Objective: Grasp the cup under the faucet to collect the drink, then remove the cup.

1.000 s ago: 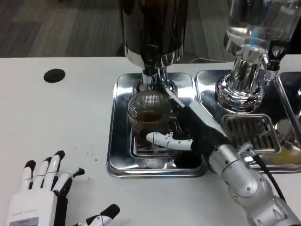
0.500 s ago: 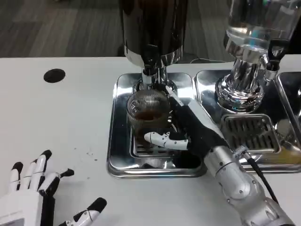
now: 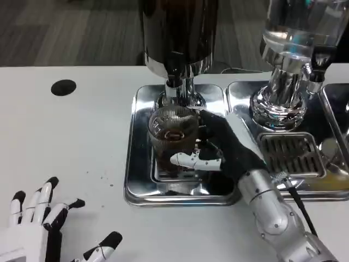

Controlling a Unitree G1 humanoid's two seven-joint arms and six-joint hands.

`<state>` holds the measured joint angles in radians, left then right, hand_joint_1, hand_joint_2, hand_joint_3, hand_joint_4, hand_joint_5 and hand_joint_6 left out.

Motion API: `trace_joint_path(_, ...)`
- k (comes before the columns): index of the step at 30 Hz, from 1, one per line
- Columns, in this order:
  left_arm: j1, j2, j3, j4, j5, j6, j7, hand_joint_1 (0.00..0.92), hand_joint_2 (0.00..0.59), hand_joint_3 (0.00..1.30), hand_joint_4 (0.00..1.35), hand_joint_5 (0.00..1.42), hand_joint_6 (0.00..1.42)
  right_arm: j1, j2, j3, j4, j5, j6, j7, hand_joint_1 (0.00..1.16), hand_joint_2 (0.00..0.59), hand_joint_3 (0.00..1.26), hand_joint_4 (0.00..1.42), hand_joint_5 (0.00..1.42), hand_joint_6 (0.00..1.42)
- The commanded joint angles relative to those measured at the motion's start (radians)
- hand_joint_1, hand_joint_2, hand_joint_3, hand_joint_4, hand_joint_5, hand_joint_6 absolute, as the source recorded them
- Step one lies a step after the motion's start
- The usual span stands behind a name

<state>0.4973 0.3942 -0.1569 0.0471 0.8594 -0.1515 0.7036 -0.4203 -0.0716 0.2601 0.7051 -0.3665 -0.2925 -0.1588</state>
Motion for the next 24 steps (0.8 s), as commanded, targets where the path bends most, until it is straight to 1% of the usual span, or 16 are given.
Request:
trace_joint_path(1,0.002,0.004,0.005,0.007,-0.001,-0.005,0.008,0.0,0.119,0.43,0.0,0.1,0.0,0.014,0.004,-0.007,0.015,0.0,-0.044,-0.04,0.84,0.196,0.59,0.65,0.55,0.42)
trace_joint_path(5,-0.004,0.003,0.004,0.008,-0.001,-0.004,0.005,0.0,0.12,0.43,0.0,0.1,0.0,0.027,0.001,-0.016,0.016,0.004,-0.072,-0.065,0.84,0.195,0.65,0.71,0.6,0.48)
trace_joint_path(10,-0.012,0.002,0.0,0.008,0.001,-0.003,0.0,0.0,0.12,0.43,0.0,0.1,0.0,0.046,-0.013,-0.032,0.0,0.006,-0.095,-0.09,0.86,0.189,0.7,0.77,0.66,0.51)
trace_joint_path(16,-0.028,0.005,-0.003,0.005,0.002,-0.003,-0.009,0.0,0.121,0.42,0.0,0.1,0.0,0.074,-0.031,-0.057,-0.034,0.011,-0.115,-0.101,0.86,0.189,0.73,0.79,0.69,0.55)
trace_joint_path(20,-0.033,0.005,-0.006,-0.002,0.005,-0.002,-0.013,0.0,0.121,0.42,0.0,0.1,0.0,0.101,-0.054,-0.073,-0.078,0.005,-0.127,-0.107,0.86,0.189,0.74,0.81,0.7,0.57)
trace_joint_path(24,-0.045,0.005,-0.011,-0.004,0.011,0.004,-0.021,0.0,0.123,0.42,0.0,0.1,0.0,0.13,-0.08,-0.093,-0.122,0.016,-0.132,-0.101,0.86,0.189,0.74,0.81,0.7,0.57)
